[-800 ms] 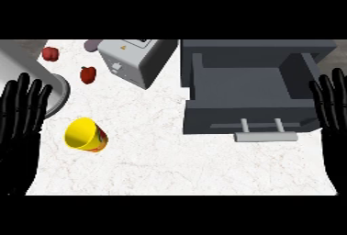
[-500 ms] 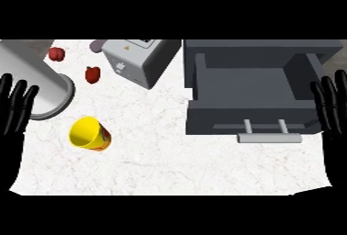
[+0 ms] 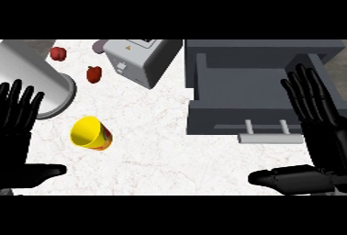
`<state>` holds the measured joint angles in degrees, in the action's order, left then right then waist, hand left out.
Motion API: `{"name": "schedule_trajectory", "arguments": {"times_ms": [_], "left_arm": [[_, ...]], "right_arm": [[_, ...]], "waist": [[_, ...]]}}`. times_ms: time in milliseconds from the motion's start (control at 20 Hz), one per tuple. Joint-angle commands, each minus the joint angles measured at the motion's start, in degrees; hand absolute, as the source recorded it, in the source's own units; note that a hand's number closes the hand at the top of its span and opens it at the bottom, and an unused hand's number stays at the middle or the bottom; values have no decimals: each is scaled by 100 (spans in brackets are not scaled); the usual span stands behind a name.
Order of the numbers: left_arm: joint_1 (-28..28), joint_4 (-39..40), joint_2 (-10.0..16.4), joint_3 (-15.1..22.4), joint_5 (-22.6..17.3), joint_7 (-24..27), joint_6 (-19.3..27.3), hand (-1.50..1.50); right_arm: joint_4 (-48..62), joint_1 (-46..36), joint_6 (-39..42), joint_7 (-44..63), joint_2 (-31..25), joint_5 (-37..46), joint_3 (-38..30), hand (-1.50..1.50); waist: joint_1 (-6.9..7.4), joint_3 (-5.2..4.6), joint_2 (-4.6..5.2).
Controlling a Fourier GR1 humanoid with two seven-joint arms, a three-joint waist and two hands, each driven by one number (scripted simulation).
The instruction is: Pick up the cup, place it into the drawer and close the drawer
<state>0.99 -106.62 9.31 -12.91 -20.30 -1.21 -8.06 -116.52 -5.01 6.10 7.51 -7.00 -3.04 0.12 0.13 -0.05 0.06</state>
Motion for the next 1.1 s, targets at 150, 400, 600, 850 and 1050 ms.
{"name": "schedule_trajectory", "arguments": {"times_ms": [150,400,600,850,1050], "left_arm": [[-126,1524,14,-190,357,766,-248,-150],[6,2120,149,-292,505,1125,-476,-150],[-237,2928,183,-407,741,1574,-384,-150],[-212,3890,184,-404,958,2229,-515,-150],[-845,5215,331,-494,1163,2846,-509,-150]], "right_arm": [[909,-311,227,-587,-50,18,-173,-150],[280,-288,348,-63,-209,-305,-371,-150],[713,-481,235,-439,-92,105,-237,-150],[946,-1004,312,-224,-269,-194,-568,-150],[802,-1103,338,178,-312,-339,-597,-150]], "waist": [[-13,4,9],[-24,4,-8],[-18,3,-2],[-11,2,1],[-40,1,1]]}}
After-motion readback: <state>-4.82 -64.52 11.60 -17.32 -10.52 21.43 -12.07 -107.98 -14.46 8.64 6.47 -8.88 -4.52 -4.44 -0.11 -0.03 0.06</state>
